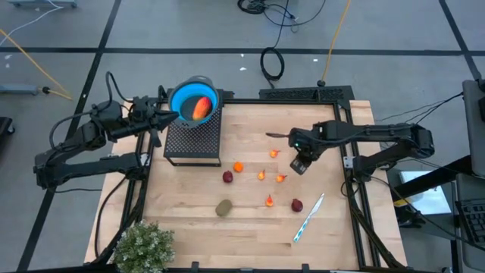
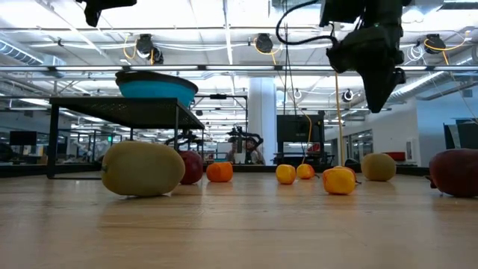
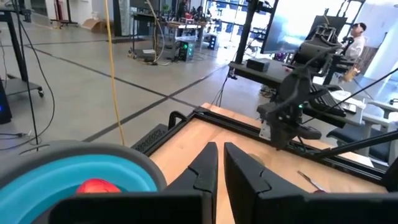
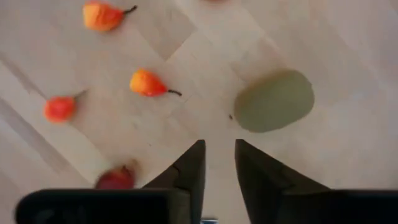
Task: Pick & Place Fruit
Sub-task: Put the top kiwi into the blue strainer bowl on the shelf
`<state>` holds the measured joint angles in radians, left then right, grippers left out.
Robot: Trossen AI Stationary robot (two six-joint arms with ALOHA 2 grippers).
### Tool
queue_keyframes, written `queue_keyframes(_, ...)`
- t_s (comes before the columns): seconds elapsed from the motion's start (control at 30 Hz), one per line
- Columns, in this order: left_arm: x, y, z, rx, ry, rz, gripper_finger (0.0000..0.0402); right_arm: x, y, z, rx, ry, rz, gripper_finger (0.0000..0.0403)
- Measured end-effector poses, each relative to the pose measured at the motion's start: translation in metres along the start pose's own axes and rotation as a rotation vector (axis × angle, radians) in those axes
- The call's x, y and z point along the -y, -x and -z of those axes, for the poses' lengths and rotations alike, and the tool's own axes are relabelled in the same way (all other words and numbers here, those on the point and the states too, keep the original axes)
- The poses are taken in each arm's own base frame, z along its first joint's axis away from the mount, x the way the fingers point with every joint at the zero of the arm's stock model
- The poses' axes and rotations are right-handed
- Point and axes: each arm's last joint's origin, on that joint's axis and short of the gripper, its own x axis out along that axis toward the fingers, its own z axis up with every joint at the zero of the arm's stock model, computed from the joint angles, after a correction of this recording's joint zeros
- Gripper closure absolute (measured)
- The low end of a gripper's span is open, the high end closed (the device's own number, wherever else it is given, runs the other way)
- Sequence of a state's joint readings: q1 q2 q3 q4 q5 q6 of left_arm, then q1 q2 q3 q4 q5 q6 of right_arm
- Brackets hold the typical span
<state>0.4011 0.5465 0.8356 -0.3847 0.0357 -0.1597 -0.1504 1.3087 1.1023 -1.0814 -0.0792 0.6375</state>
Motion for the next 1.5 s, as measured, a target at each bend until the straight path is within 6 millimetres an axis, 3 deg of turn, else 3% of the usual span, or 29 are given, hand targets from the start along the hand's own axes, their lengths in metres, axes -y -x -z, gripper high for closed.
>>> queue_keyframes(0.37,0.001,0.0,0.0,-0.009,-0.02,0.046,0.0376,0.018,0.002,-0.01,0.017,-0.27,0.014,0.0185)
queue_keyframes(0.6,0.001,0.0,0.0,-0.01,-0.028,0.049,0.0376,0.032,-0.026,-0.001,-0.034,-0.398,0.063,0.0127)
queue_keyframes(0.83,0.001,0.0,0.0,-0.009,-0.052,0.047,0.0376,0.044,-0.053,-0.002,0.02,-0.497,0.021,0.0118)
queue_keyframes(1.0,0.001,0.0,0.0,-0.009,-0.052,0.044,0.0376,0.047,-0.057,-0.01,0.092,-0.545,-0.039,0.0123)
queue_keyframes(1.5,0.001,0.0,0.0,-0.008,-0.061,0.042,0.0376,0.055,-0.064,-0.005,0.048,-0.614,-0.032,0.0124)
